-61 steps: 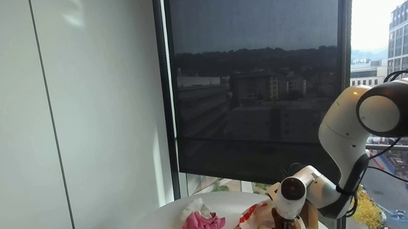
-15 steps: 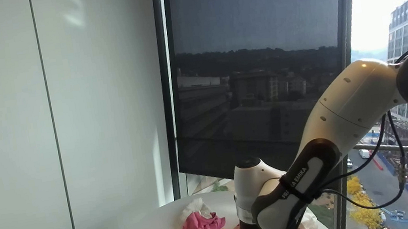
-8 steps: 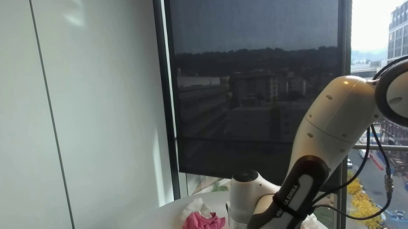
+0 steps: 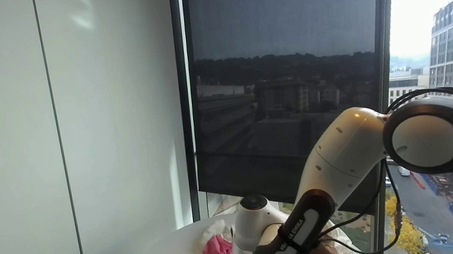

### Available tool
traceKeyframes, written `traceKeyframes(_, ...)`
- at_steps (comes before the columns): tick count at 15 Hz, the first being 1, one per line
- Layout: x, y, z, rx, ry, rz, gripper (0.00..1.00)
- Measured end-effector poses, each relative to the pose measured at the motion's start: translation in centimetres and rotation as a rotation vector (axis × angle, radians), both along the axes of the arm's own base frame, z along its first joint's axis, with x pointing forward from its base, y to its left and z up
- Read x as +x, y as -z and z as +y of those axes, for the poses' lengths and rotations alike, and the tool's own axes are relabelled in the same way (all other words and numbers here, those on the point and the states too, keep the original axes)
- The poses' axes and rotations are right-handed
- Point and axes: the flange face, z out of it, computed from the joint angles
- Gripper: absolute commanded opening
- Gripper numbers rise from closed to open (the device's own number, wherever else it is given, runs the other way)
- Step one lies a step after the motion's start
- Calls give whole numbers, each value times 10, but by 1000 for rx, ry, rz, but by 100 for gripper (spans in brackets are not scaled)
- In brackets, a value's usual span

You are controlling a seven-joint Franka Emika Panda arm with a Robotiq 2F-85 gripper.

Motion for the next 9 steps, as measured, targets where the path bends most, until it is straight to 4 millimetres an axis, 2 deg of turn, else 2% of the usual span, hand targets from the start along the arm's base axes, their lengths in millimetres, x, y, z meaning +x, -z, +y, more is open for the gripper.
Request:
traceKeyframes(4,26,-1,13,22,-10,-39,100)
traceKeyframes(9,43,28,10,4,-41,-45,100)
